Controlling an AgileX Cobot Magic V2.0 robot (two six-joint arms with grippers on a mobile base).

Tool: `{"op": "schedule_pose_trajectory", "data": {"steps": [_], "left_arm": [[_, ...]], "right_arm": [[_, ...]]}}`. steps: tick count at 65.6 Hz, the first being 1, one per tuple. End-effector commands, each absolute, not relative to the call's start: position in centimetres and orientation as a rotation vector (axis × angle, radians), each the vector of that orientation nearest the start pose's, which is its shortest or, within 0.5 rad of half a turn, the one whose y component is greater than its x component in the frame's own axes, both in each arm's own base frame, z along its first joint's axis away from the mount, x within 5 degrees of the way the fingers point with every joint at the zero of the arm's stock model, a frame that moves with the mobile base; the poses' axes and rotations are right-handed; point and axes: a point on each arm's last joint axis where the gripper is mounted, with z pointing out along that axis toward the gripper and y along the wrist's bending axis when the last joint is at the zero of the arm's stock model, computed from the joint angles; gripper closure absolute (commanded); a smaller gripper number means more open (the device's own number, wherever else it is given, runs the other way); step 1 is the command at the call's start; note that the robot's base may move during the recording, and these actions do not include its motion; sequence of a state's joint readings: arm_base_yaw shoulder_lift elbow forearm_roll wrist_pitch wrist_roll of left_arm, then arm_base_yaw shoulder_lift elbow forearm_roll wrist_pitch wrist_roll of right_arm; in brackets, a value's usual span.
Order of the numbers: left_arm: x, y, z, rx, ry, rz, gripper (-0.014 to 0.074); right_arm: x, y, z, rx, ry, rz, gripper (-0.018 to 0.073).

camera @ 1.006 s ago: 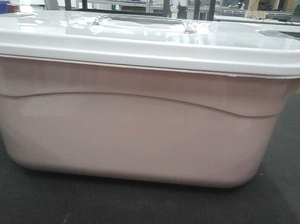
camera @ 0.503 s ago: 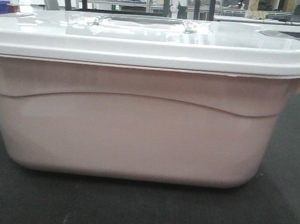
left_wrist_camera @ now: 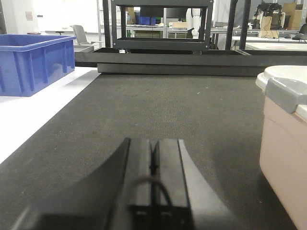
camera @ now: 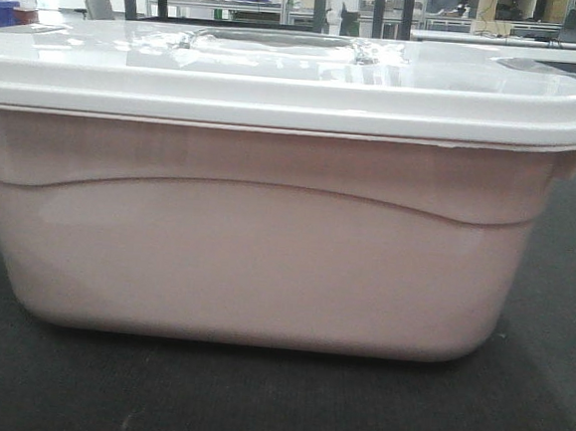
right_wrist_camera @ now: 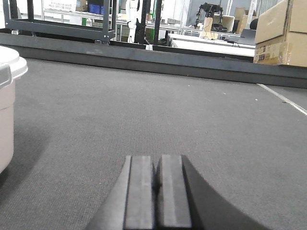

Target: Grab white bin and place on right shelf

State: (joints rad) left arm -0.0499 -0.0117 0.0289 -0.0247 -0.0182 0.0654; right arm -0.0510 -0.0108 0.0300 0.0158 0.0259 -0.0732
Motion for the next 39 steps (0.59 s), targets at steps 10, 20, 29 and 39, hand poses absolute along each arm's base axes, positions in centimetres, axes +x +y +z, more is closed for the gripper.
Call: {"op": "schedule_pose_trajectory", "data": {"steps": [10, 20, 29, 39], "left_arm": [[5.42, -0.25, 21.51, 0.059, 1.380, -0.007, 0.0713], [5.42, -0.25, 21.53, 0.059, 1.378, -0.007, 0.0713], [5.42, -0.25, 21.55, 0.059, 1.376, -0.007, 0.0713], [5.42, -0.25, 21.55, 0.059, 1.376, -0.007, 0.0713]], "right_arm": [[5.44, -0.31, 21.05, -0.008, 1.425, -0.102, 0.0520], [5.44, -0.31, 21.05, -0.008, 1.425, -0.102, 0.0520], [5.43, -0.31, 21.15, -0.008, 1.414, -0.103, 0.0520], [5.41, -0.31, 21.27, -0.007, 1.400, -0.103, 0.0520]]}}
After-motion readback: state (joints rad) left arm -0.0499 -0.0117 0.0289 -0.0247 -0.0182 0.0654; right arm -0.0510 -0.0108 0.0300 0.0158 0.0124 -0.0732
